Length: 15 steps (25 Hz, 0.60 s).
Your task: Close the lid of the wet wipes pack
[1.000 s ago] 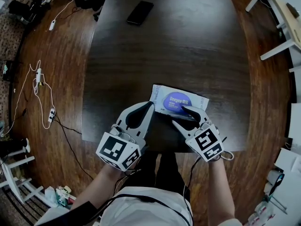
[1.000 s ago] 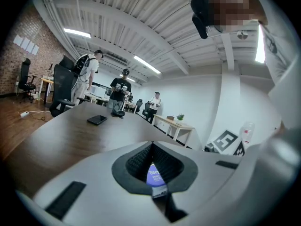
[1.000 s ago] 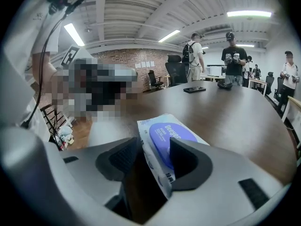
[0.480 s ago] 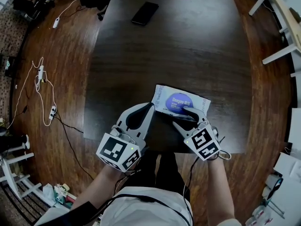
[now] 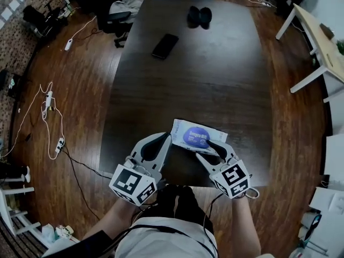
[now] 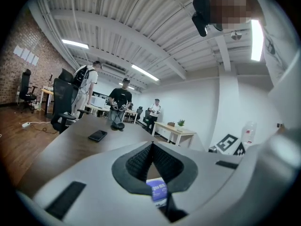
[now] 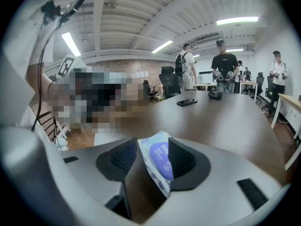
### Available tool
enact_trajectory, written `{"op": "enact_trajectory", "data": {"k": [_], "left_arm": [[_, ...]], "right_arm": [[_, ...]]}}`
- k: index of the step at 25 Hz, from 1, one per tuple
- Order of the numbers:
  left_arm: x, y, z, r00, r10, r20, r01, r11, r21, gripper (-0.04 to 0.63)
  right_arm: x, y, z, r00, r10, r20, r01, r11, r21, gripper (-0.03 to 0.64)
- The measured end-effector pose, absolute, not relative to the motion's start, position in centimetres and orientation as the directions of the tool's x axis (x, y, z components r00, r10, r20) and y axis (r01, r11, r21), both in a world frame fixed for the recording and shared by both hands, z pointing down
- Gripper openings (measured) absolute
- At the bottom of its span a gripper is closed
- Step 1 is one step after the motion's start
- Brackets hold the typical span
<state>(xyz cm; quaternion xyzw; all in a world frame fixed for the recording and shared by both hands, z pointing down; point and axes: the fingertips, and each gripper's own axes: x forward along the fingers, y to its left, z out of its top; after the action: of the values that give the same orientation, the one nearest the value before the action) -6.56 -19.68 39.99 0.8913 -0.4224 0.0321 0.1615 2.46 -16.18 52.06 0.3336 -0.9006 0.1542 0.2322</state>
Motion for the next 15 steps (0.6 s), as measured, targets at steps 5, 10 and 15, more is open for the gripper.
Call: {"op": "enact_trajectory", "data": {"k": [5, 10, 15], "left_arm": [[-6.2, -18.8, 35.9, 0.657, -0.742, 0.133, -0.748, -0.62, 0.238, 0.002], [-5.7, -18.1, 32.1, 0.683, -0.726, 0.074, -0.719, -0.652, 0.241, 0.002], [-5.6, -16.4, 31.2, 0.701, -0.712, 0.046, -0.701, -0.676, 0.228, 0.002]], "right_arm": [[3.6, -15.6, 44.6, -0.656, -0.627, 0.421, -0.719, 0.688, -0.096, 0.207], [4.2, -14.8, 38.2, -0.642, -0.712, 0.283, -0.762, 0.634, -0.132, 0.206], [4.3, -13.1, 35.1, -0.623, -0.758, 0.195, -0.782, 0.599, -0.173, 0.124]]}}
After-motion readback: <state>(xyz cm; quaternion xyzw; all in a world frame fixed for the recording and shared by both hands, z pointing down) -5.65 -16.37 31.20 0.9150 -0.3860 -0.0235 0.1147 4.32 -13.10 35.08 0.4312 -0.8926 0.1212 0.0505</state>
